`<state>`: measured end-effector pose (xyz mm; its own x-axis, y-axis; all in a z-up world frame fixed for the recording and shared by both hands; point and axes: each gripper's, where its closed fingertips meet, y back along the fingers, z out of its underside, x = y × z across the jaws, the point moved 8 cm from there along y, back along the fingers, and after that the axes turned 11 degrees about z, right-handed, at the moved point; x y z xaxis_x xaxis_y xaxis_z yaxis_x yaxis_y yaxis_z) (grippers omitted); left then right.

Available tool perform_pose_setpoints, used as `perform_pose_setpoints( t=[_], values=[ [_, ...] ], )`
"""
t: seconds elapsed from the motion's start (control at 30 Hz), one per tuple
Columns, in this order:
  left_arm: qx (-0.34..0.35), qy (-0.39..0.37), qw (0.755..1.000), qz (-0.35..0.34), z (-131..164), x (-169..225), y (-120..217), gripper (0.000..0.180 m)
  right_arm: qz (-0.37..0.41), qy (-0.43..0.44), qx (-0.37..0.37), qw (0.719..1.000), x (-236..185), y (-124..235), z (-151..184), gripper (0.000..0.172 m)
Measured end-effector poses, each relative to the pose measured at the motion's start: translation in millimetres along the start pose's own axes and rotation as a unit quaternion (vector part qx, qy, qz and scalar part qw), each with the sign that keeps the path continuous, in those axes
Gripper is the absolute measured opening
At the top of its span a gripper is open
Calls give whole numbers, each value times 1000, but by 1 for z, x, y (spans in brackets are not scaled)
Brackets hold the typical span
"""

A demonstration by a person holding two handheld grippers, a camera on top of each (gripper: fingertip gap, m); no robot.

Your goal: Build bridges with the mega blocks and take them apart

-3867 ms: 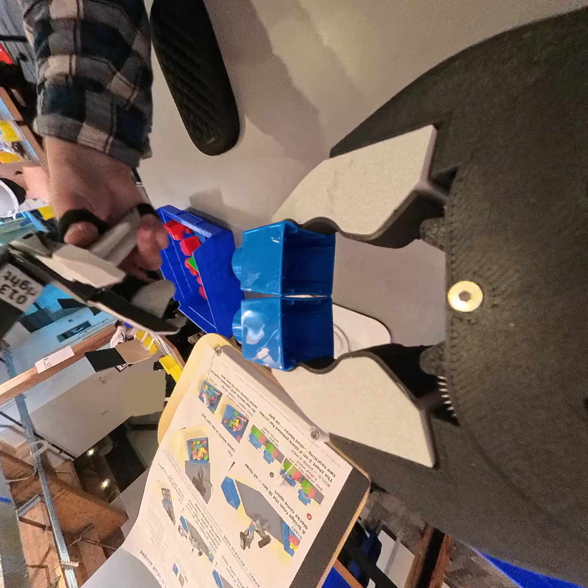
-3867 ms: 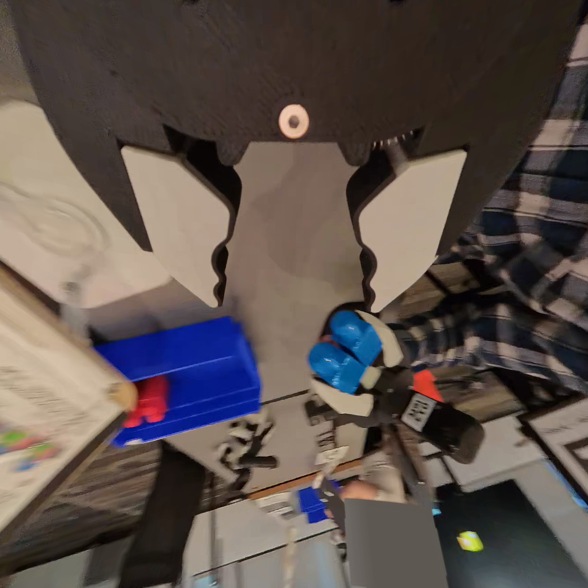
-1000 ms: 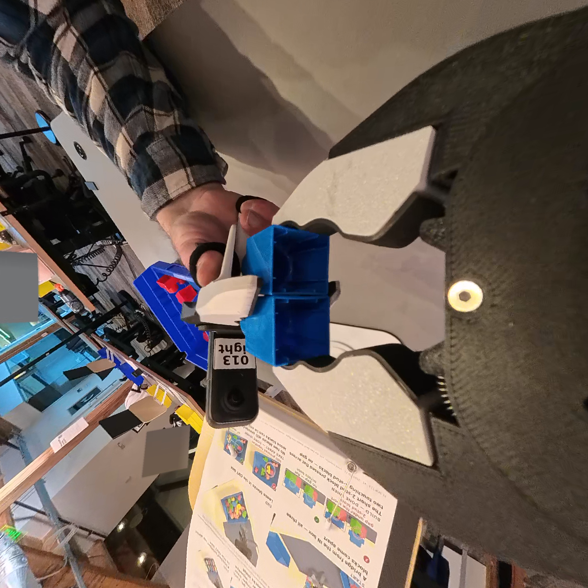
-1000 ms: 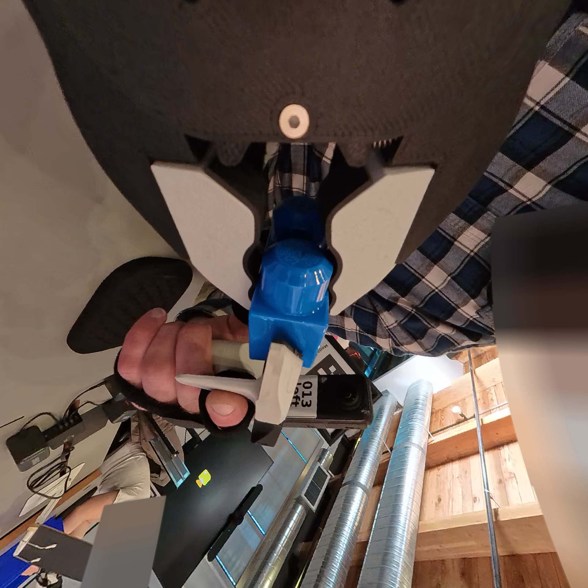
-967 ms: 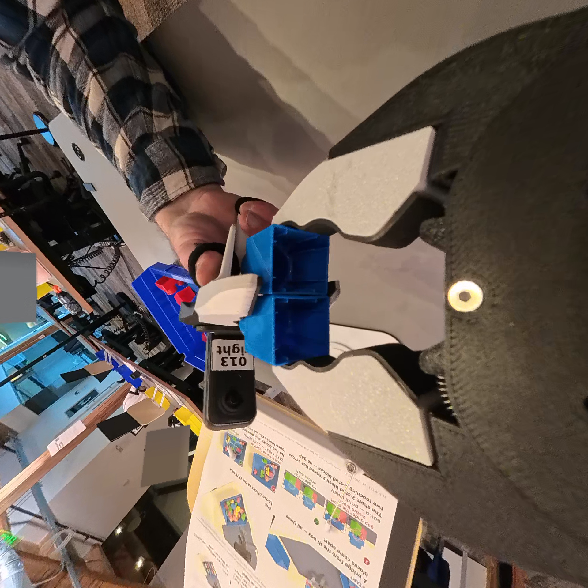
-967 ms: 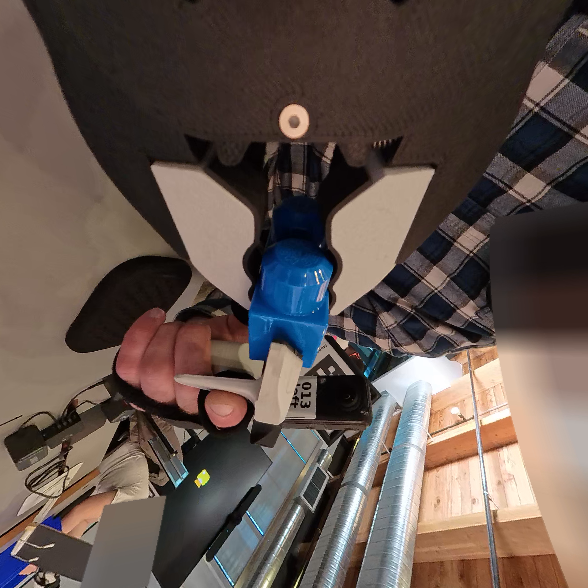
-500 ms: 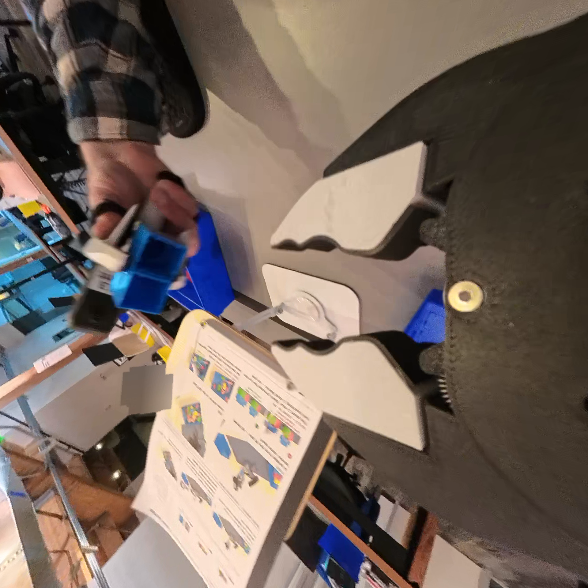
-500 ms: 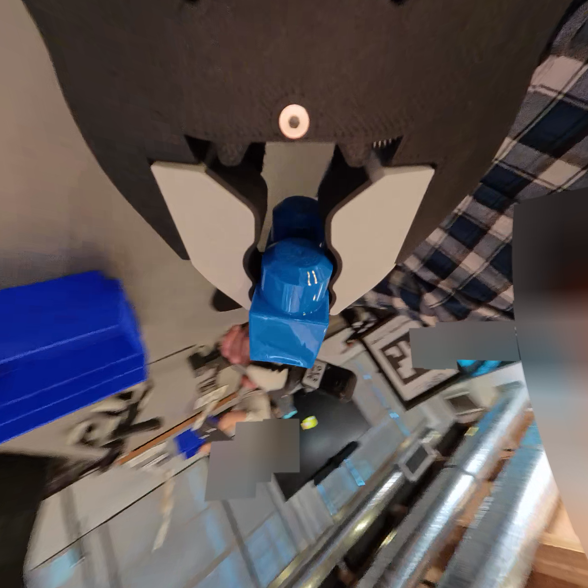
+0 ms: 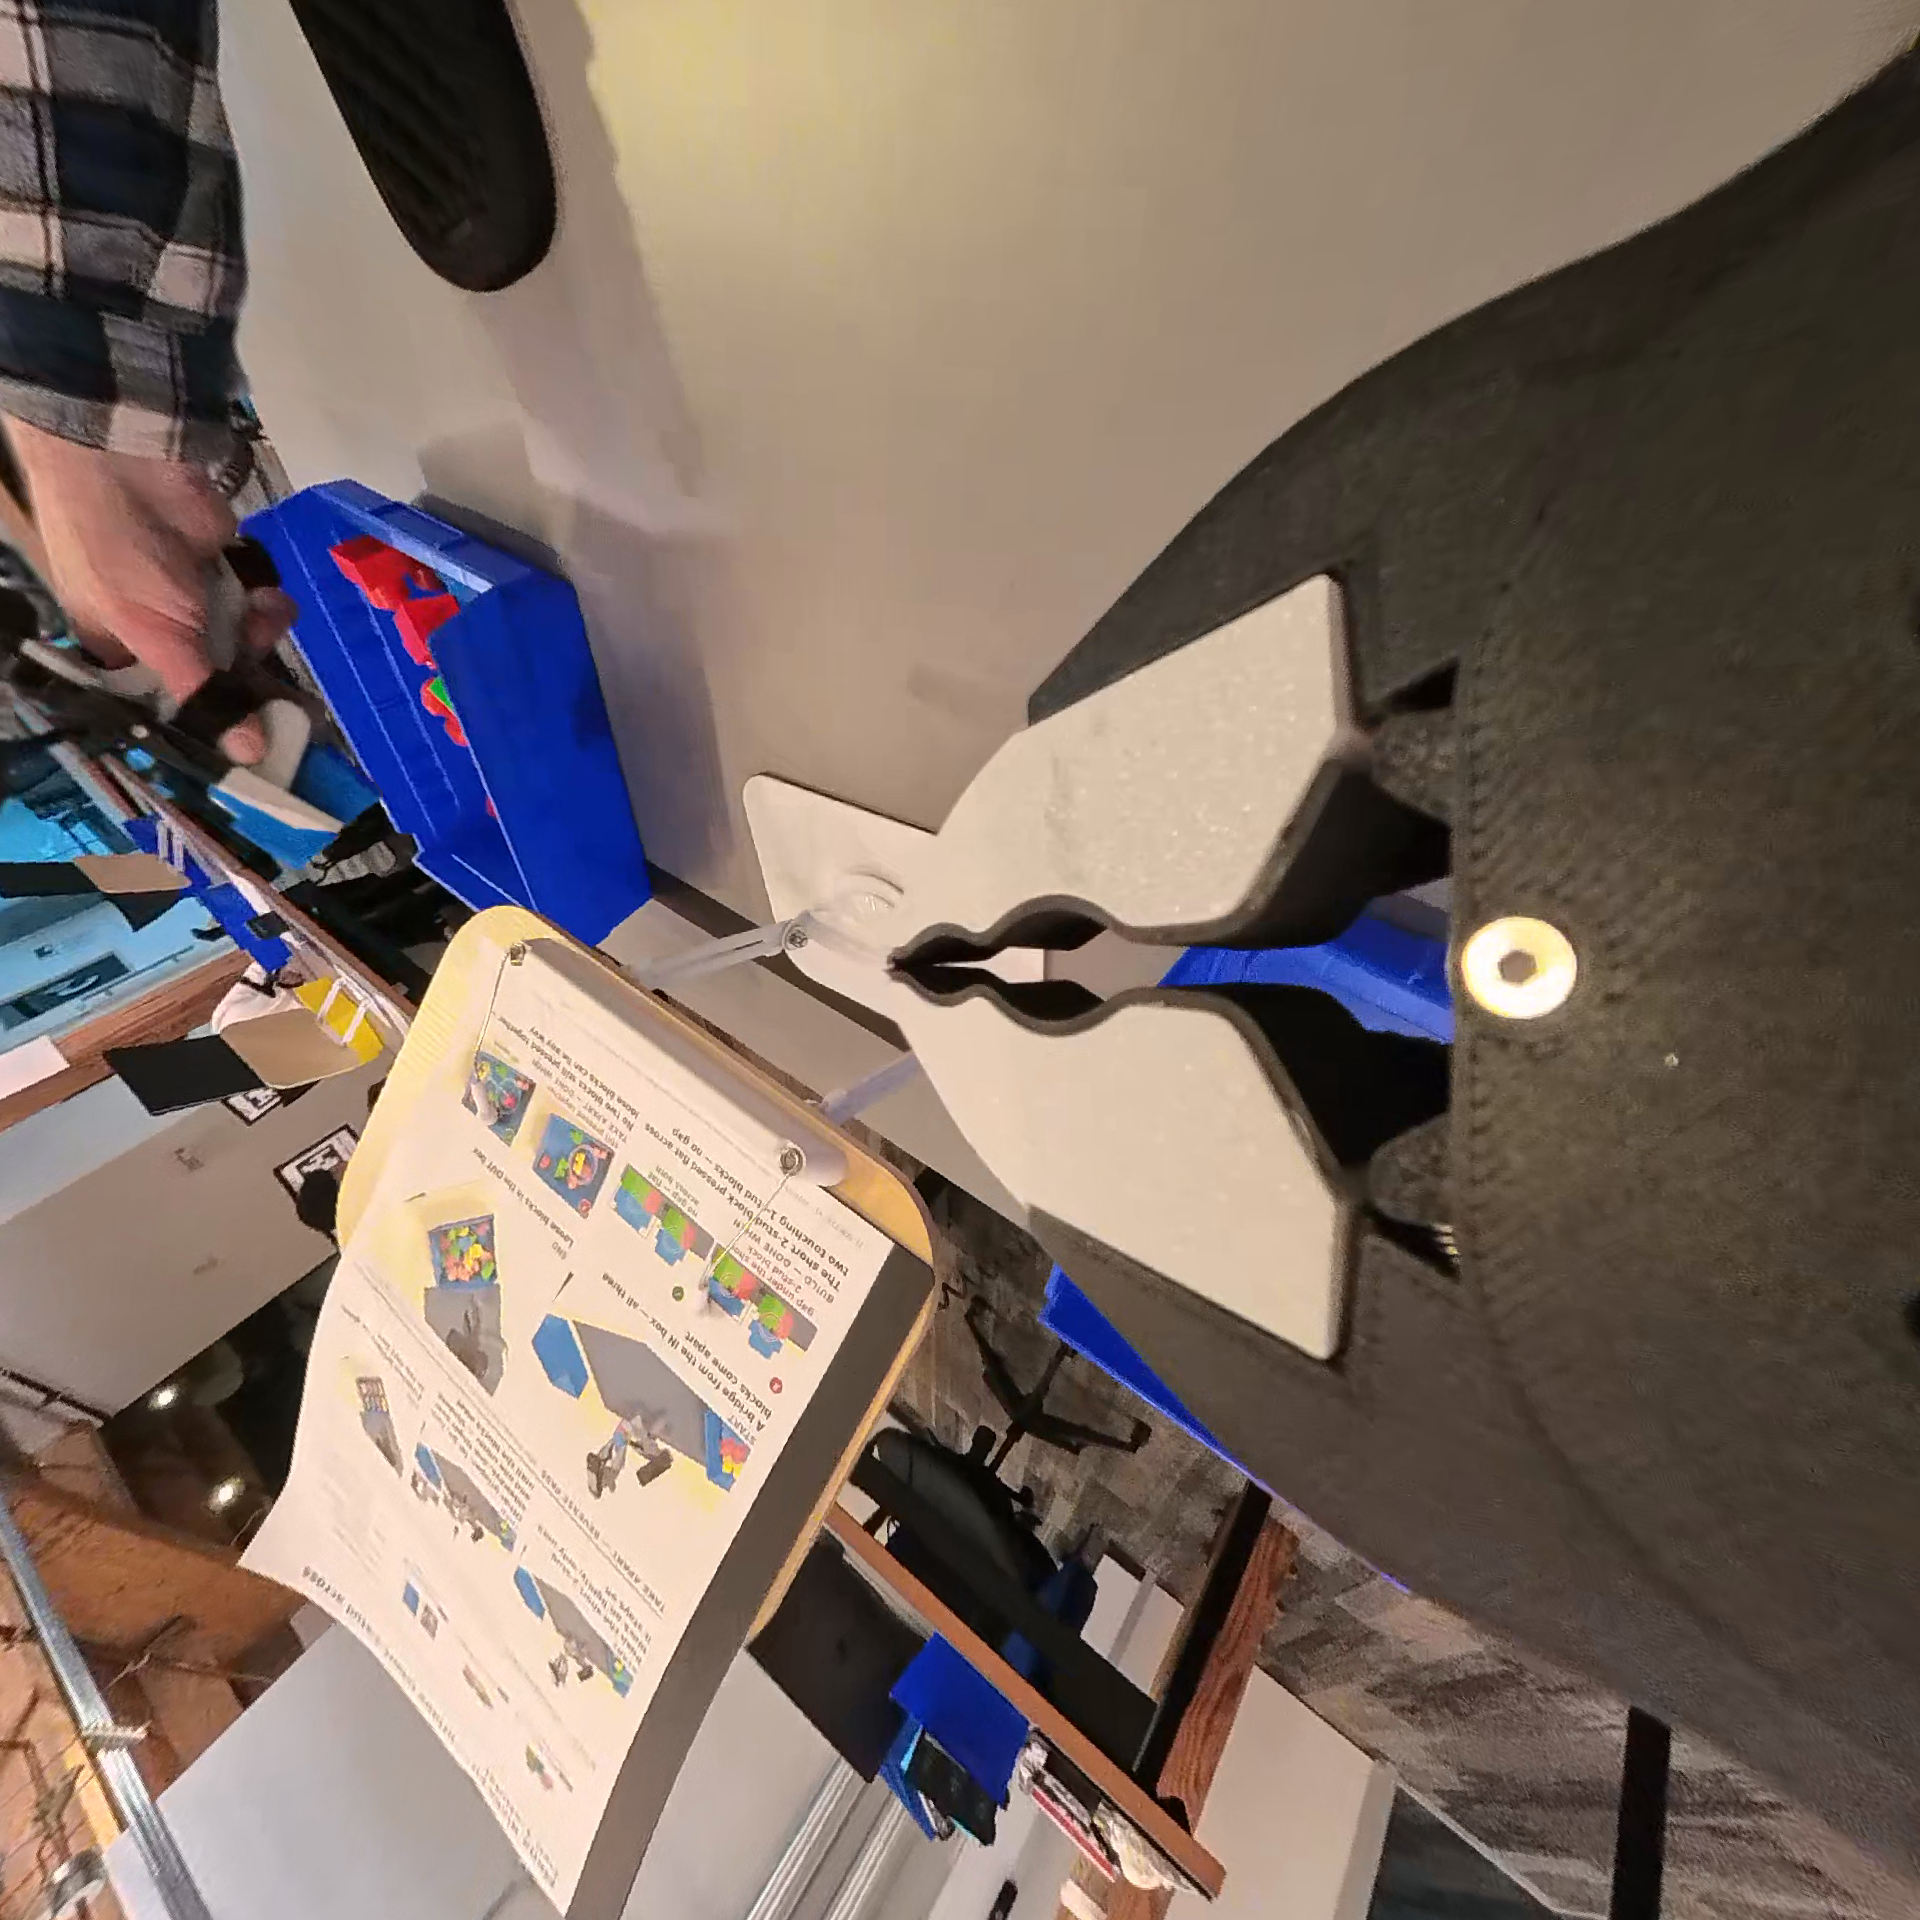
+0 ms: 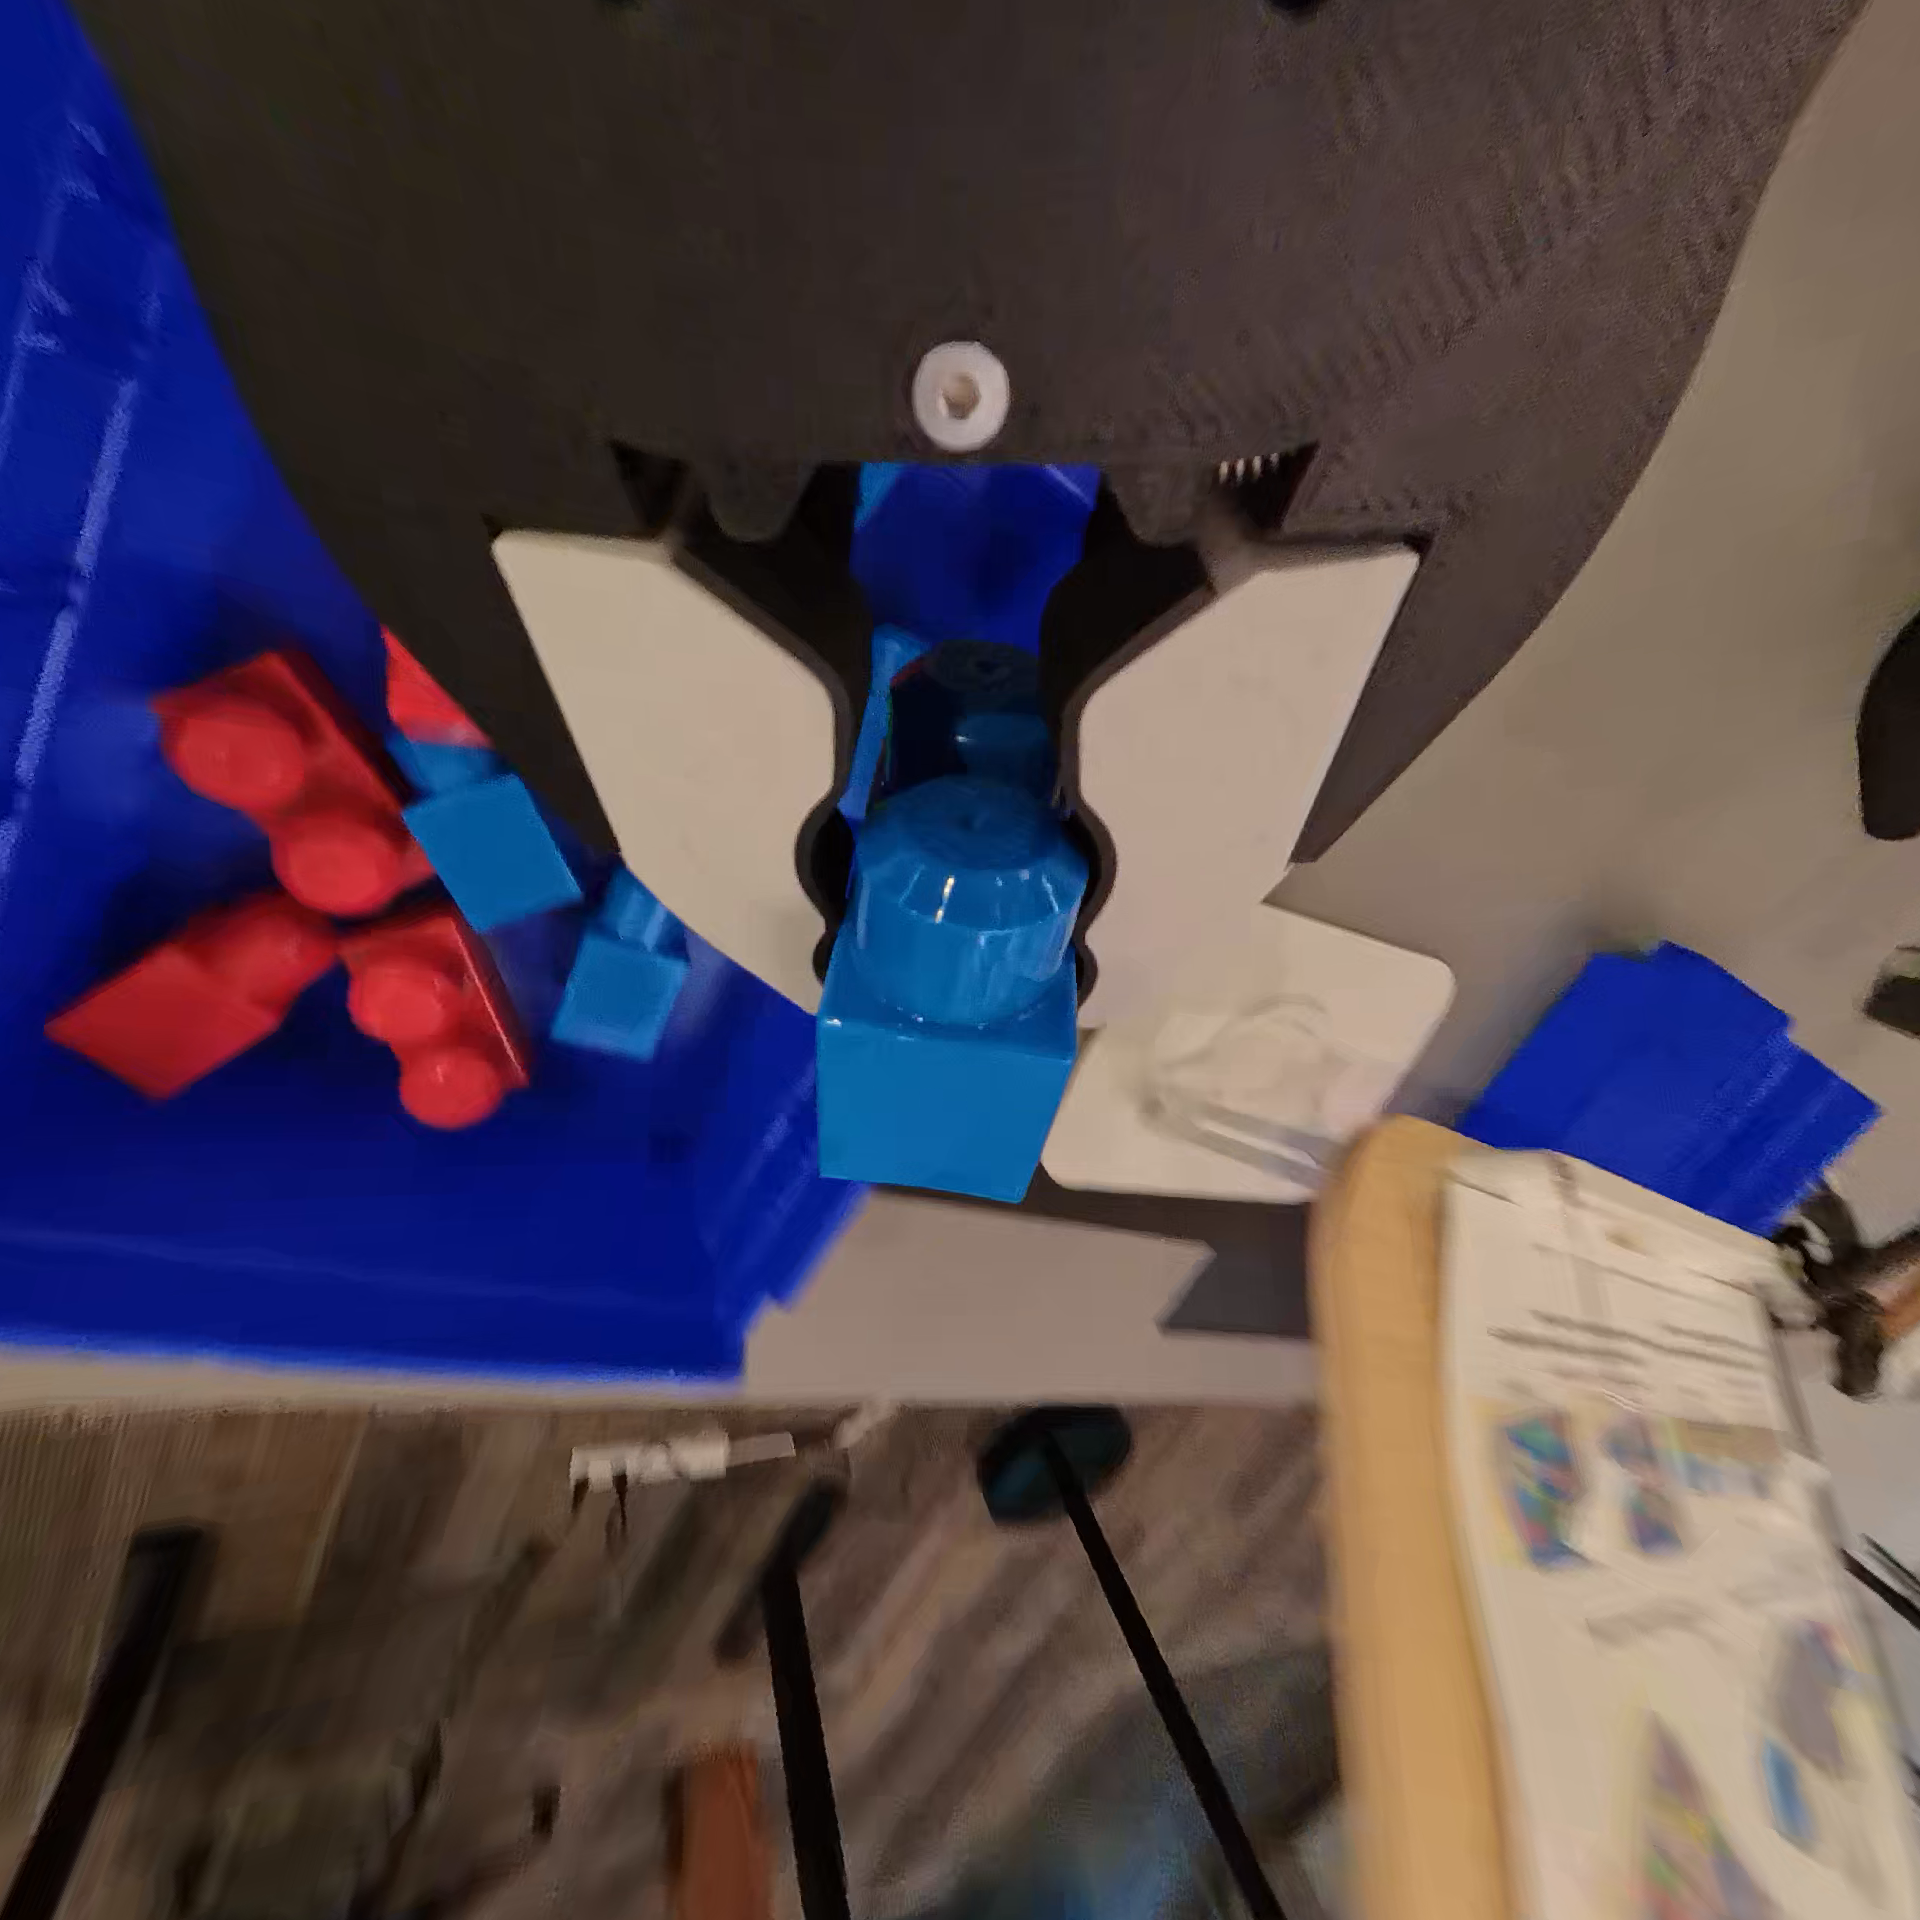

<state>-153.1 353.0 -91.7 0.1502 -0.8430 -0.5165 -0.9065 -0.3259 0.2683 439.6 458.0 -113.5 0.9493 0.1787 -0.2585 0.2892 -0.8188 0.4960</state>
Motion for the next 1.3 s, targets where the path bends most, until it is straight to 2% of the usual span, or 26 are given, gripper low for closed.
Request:
perform_pose_setpoints(
  t=[0.13, 0.17, 0.2, 0.3, 0.43, 0.5, 0.57, 0.67, 0.8, 0.87, 0.93, 1.03, 1.13, 1.2, 1.3],
  values=[
    [-12, 4, 1000, 7, 2, 0, -3, 0, 40, -27, -36, 998, 25, -27, 11, 41],
    [-14, 6, 1000, 7, 2, 0, -4, 0, 47, -35, -37, 998, 29, -31, 11, 56],
    [-15, 7, 1000, 6, 3, -1, -4, 0, 57, -44, -32, 997, 33, -32, 8, 64],
    [-21, 14, 1000, -2, 6, -3, -3, 0, 48, -52, 8, 997, 28, -20, -6, 64],
    [-35, 27, 999, -31, 16, -11, -1, 4, -3, 0, 71, 997, -22, 8, -29, 60],
    [-41, 44, 997, -46, 23, -18, -1, 15, -41, 33, 99, 994, -57, 21, -40, 59],
    [-77, 59, 993, -71, 34, -31, -2, 32, -76, 71, 116, 988, -92, 30, -49, 55],
    [-115, 46, 985, -119, 48, -55, -3, 50, -120, 119, 143, 975, -140, 40, -62, 53],
    [-186, 68, 973, -118, 76, -99, -18, 67, -164, 148, 167, 961, -181, 45, -67, 47],
    [-232, 30, 968, -95, 94, -122, -29, 68, -175, 157, 167, 958, -191, 41, -65, 46],
    [-307, -20, 950, -52, 119, -144, -40, 69, -185, 154, 150, 959, -194, 32, -59, 46],
    [-377, -50, 924, 28, 151, -176, -53, 66, -201, 148, 131, 959, -195, 18, -49, 45],
    [-427, -37, 898, 94, 180, -203, -63, 60, -219, 146, 115, 958, -198, 8, -45, 44],
    [-468, -43, 873, 134, 198, -213, -69, 55, -225, 146, 113, 957, -200, 5, -44, 43],
    [-497, -42, 850, 169, 222, -220, -78, 54, -221, 158, 107, 956, -201, 3, -42, 43]
  ],
)
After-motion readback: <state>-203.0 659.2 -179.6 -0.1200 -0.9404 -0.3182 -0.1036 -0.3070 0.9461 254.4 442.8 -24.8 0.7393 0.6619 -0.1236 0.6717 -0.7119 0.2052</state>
